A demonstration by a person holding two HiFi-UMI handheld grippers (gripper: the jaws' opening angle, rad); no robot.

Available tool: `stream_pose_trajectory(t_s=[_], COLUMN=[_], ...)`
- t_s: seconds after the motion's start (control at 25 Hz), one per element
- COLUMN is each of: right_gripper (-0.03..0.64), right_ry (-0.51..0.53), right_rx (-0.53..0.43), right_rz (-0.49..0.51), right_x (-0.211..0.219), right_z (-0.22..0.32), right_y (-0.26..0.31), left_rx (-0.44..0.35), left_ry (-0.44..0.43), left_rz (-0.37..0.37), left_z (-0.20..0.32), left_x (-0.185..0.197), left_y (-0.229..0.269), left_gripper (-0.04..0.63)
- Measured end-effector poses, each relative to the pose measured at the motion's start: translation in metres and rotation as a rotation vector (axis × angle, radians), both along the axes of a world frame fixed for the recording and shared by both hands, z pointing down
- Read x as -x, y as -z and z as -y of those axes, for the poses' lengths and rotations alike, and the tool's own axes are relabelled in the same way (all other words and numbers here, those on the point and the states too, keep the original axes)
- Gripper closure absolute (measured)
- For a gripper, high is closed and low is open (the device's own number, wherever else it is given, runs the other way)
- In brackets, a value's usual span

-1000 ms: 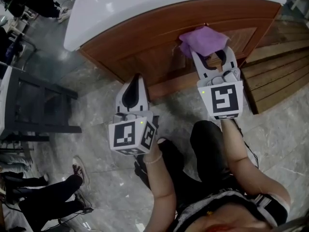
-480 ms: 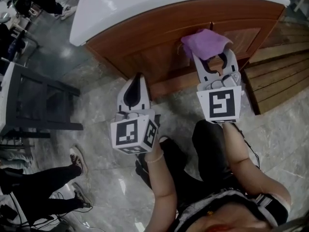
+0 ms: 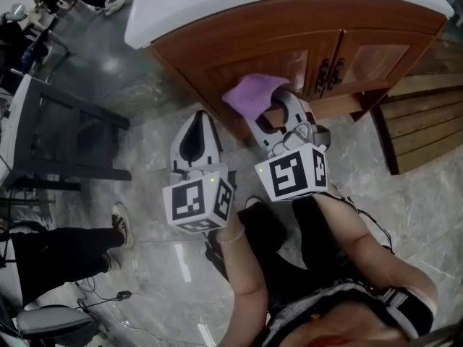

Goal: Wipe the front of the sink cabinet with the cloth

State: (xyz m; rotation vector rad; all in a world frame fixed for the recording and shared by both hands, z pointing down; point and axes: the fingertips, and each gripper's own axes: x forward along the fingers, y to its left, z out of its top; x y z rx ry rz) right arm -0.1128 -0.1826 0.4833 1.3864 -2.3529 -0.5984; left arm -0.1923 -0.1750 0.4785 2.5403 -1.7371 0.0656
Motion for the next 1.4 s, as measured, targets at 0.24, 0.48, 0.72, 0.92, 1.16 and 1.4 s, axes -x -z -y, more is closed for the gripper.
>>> stream_pose_trajectory(t_s=[0.24,0.48,0.72,0.92,1.16,1.4], right_gripper=[0.448,0.448,0.448,0.448,0.448,0.448], right_ry=[0.094,0.082,0.07,0.074,0.053,-0.008], right_rx=[0.05,0.077,0.04,0.055,0.087,0.09], right_rz=[0.017,-0.004,-0.02,0.003,0.032,0.025], right_x=[0.045,0.064,0.065,0.063,0.051,0.025], right_z=[0.004,0.018,0.023,0.024,0.024,0.03], right_y=[-0.017,-0.034,-0.036,-0.036,-0.037,-0.041], left_rx=[-0.006,0.004,0.007,0.02,0.013,0.009], left_ry=[0.018,0.006,-0.014,-0.019,-0.023,-0.048], left_rz=[0.019,0.006,0.018,0.024,0.025,0.02], left_z=[-0.009,-0.007,-0.005,-0.004,-0.005,-0.005], left_x=[0.019,0.019,0.012,0.01,0.007,0.0], left_y=[0.003,0.0,-0.001,-0.005,-0.003,-0.003], left_gripper=[0.598,0.598,0.598,0.598,0.598,0.598])
